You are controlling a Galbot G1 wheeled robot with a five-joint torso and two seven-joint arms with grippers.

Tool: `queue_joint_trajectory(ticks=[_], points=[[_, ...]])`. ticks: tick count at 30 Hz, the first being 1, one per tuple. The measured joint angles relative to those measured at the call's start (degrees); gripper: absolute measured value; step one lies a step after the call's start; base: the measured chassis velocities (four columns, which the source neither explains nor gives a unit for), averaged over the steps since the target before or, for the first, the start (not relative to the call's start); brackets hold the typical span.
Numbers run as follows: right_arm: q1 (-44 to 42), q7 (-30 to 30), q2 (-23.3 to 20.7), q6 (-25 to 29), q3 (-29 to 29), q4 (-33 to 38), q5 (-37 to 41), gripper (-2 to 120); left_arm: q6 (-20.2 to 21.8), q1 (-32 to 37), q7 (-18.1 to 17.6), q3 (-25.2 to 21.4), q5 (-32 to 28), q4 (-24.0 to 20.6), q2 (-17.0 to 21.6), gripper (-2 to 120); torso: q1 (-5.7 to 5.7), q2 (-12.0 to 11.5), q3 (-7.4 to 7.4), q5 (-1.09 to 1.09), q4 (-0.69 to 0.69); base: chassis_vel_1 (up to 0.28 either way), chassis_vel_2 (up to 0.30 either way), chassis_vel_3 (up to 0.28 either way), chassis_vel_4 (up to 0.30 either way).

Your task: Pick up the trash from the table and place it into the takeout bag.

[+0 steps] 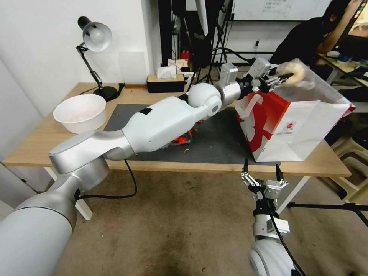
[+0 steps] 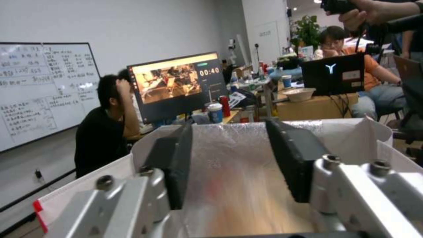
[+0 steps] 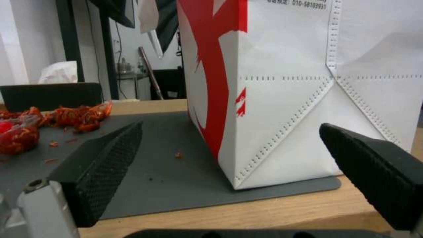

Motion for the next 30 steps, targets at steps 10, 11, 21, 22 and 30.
queue_joint_trajectory(ticks=[10,11,21,22,30], points=[[0.0,0.1,-0.1,-0.1,0.1,0.5,0.0,100,0.0,0.1,-0.8,-2.4,-0.1,-1.1,1.8,93,0.0,0.0,0.0,0.0,-0.02,0.0,0.0,0.0,0.0],[0.0,0.1,-0.2,-0.1,0.1,0.6,0.1,100,0.0,0.2,-0.9,-2.9,-0.1,-1.4,2.6,97,0.0,0.0,0.0,0.0,-0.02,0.0,0.0,0.0,0.0],[-0.1,0.0,-0.3,-0.6,0.0,1.2,0.1,100,0.4,6.7,-2.2,-8.9,-0.1,-8.2,15.9,100,0.0,0.0,0.0,-0.03,0.01,0.0,0.0,0.0,0.0],[-0.1,-0.1,-0.2,-0.7,-0.1,1.3,0.0,100,0.4,8.1,-2.4,-9.8,0.1,-9.4,17.5,100,0.0,0.0,0.0,-0.03,0.02,0.0,0.0,0.0,0.0],[-0.2,-0.1,-0.2,-0.8,-0.1,1.5,0.0,100,0.7,16.7,-4.0,-16.0,2.3,-13.9,23.4,100,0.0,0.0,0.0,-0.02,-0.01,0.0,0.0,0.0,0.0]])
